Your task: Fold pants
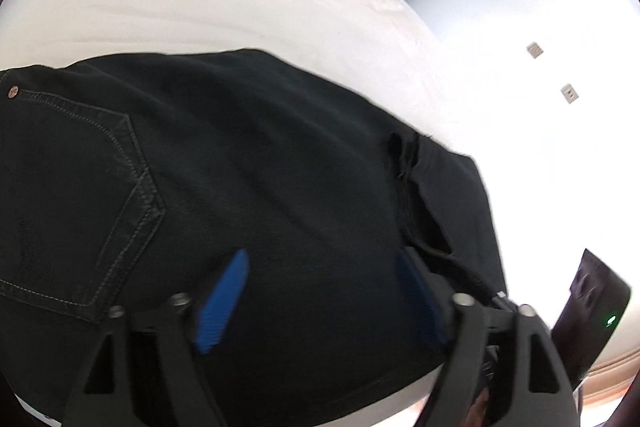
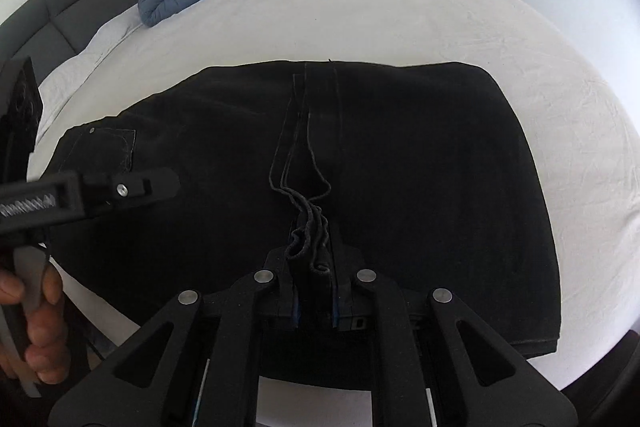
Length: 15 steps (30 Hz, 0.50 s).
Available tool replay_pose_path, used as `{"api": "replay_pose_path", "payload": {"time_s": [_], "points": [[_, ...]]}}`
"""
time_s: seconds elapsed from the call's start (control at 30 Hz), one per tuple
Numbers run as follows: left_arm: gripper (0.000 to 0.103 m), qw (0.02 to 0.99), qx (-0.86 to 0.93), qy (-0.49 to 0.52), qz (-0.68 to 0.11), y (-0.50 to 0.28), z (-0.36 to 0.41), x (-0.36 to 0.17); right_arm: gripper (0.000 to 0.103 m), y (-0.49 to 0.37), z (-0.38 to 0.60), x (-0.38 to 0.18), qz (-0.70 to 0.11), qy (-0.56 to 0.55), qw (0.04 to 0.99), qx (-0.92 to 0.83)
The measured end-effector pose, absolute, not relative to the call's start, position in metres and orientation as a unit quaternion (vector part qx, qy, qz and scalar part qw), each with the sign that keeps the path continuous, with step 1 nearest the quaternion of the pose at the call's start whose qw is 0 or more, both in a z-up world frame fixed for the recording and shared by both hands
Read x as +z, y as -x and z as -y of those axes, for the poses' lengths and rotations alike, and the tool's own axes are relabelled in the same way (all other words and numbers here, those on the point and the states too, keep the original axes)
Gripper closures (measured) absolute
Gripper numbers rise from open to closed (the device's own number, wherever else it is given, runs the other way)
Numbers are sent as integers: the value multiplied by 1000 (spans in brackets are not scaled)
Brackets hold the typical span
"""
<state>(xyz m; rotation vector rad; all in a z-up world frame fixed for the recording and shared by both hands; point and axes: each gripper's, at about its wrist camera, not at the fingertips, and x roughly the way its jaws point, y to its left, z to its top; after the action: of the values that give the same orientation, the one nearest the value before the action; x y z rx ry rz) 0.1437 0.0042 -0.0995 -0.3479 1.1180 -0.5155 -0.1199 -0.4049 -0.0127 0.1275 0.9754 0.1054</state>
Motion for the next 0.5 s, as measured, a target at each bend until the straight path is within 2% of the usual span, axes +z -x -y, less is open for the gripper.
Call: {"api": "replay_pose_path", "payload": {"time_s": [0.07,0.23,0.3,0.47,0.5], "points": [[7,791,-251,187,-526,-147,4,-98,94,134,401,-10,-461,-57,885,46],[5,752,-287,229,-548,-163,32,-95,94,148,390,3,-432,-18,901,33],[0,734,-298,245,-560,-173,42,-97,94,151,381,14,-416,14,909,24],[1,710,-306,248,-584,-193,62,-102,94,162,361,23,-391,82,917,14],[5,706,-307,248,-588,-196,65,-103,94,165,355,23,-385,104,917,13]]}}
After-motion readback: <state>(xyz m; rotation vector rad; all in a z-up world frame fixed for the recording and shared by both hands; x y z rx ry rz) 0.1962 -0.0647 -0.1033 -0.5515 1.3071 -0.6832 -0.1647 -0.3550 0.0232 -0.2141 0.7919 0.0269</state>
